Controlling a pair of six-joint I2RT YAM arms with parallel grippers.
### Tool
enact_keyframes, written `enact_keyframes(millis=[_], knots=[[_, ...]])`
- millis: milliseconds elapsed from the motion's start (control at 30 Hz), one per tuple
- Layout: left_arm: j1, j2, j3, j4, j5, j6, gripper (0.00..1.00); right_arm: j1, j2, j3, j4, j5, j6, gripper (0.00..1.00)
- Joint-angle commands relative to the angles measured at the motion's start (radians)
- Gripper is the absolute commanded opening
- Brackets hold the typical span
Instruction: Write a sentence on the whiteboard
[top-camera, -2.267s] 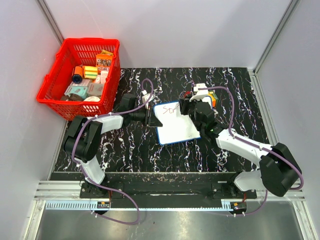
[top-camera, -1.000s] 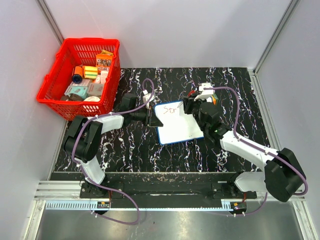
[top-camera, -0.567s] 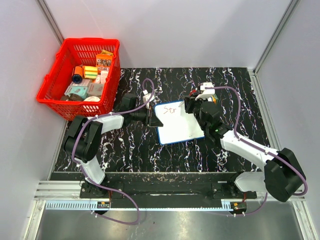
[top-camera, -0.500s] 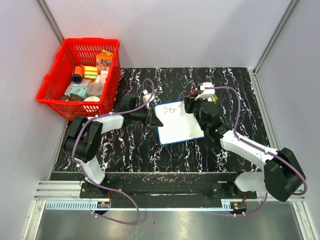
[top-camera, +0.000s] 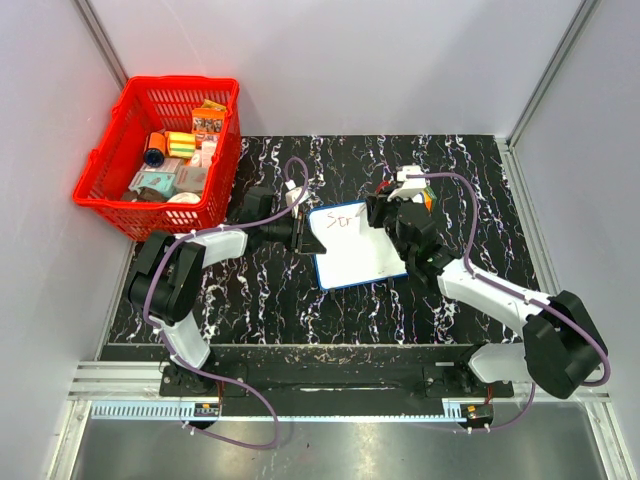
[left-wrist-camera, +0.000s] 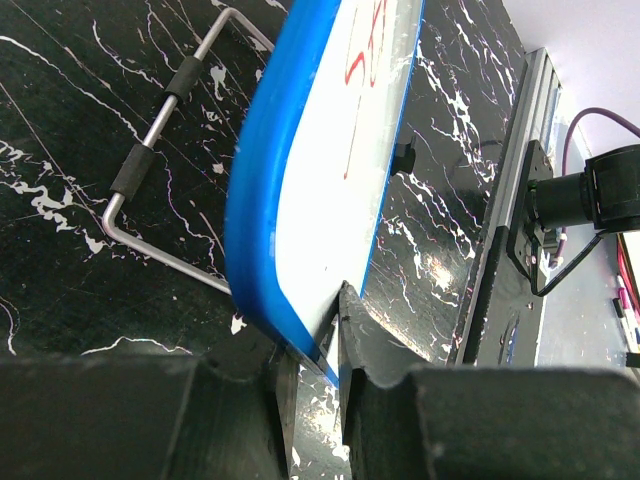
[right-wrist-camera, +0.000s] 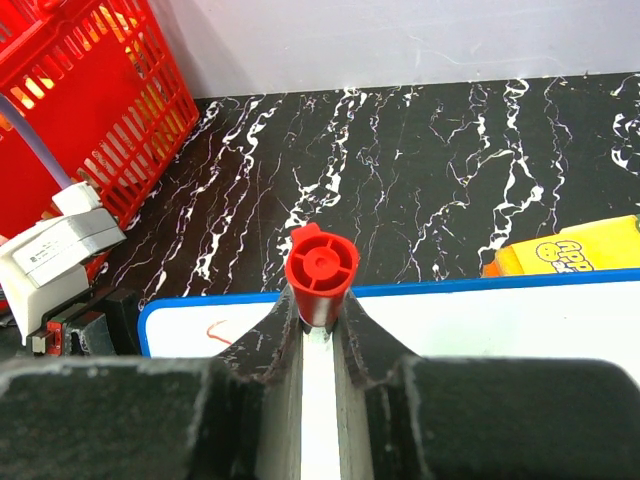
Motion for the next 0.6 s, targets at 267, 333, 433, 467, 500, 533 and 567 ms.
enact_keyframes(millis=[267, 333, 433, 467, 500, 533, 567], knots=[[-0.013, 0.014, -0.003, -0.041, -0.132, 0.124, 0.0, -0.006, 0.003, 0.008, 0.012, -0.052, 0.009, 0.0], [-0.013, 0.014, -0.005, -0.041, -0.133, 0.124, 0.0, -0.006, -0.002, 0.002, 0.009, -0.055, 0.012, 0.0], [-0.014, 0.014, -0.003, -0.042, -0.133, 0.126, 0.0, -0.006, -0.013, -0.008, -0.002, -0.059, 0.012, 0.0], [-0.014, 0.014, -0.005, -0.041, -0.132, 0.126, 0.0, -0.006, -0.017, -0.011, -0.009, -0.057, 0.012, 0.0], [-0.013, 0.014, -0.005, -0.041, -0.133, 0.126, 0.0, -0.006, -0.02, -0.014, -0.01, -0.056, 0.014, 0.0], [-0.014, 0.012, -0.005, -0.041, -0.133, 0.126, 0.0, -0.007, -0.024, -0.015, -0.01, -0.054, 0.014, 0.0], [-0.014, 0.014, -0.005, -0.041, -0.133, 0.124, 0.0, -0.006, -0.025, -0.02, -0.011, -0.052, 0.012, 0.0]])
